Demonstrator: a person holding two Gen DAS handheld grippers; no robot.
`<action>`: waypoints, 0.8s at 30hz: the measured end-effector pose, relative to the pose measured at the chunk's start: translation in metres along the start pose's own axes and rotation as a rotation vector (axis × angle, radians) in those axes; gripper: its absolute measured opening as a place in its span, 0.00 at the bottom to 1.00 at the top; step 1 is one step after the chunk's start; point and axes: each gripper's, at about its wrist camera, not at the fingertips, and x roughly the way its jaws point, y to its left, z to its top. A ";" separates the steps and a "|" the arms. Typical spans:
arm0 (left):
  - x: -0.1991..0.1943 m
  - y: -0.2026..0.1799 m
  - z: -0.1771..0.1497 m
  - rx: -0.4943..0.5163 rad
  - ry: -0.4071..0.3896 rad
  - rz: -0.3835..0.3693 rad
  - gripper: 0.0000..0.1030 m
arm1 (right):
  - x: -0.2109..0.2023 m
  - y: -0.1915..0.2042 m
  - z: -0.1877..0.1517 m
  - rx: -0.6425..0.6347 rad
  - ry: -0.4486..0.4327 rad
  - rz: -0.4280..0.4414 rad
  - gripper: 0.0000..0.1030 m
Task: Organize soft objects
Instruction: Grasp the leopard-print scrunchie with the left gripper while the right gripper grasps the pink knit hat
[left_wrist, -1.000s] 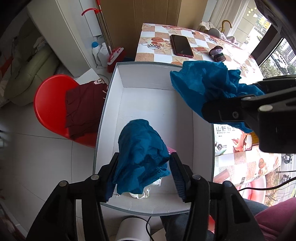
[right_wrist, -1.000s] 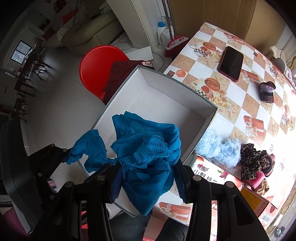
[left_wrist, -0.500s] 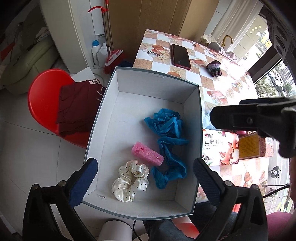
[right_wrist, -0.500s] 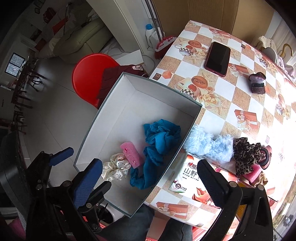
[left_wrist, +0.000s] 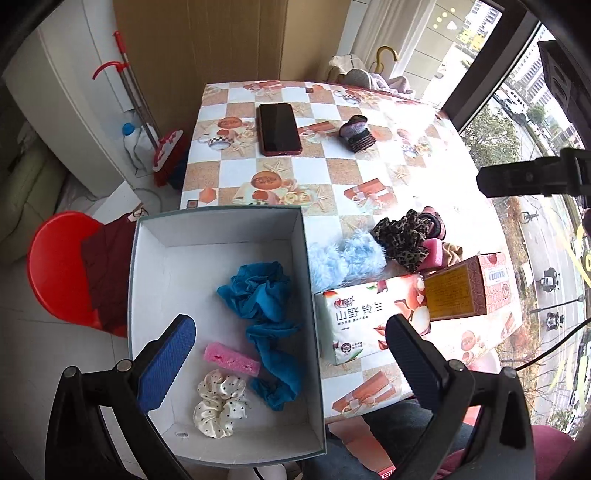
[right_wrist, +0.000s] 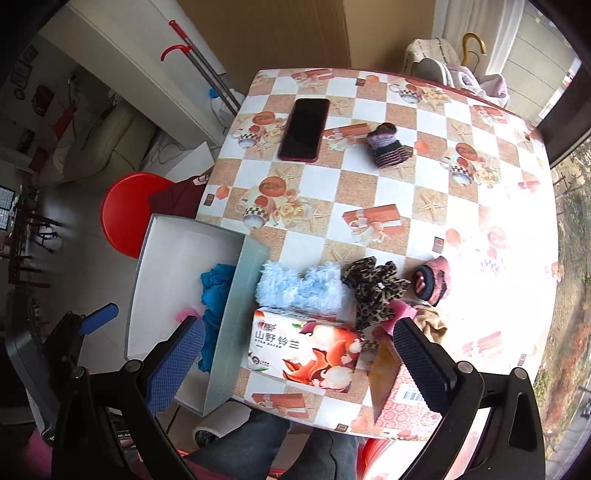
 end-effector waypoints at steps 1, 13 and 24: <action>0.005 -0.011 0.009 0.025 0.009 -0.010 1.00 | -0.003 -0.020 0.002 0.039 0.001 -0.018 1.00; 0.148 -0.115 0.090 0.223 0.231 -0.011 1.00 | 0.080 -0.193 -0.002 0.388 0.170 -0.005 1.00; 0.239 -0.143 0.109 0.256 0.415 0.036 1.00 | 0.192 -0.210 0.033 0.326 0.352 0.046 1.00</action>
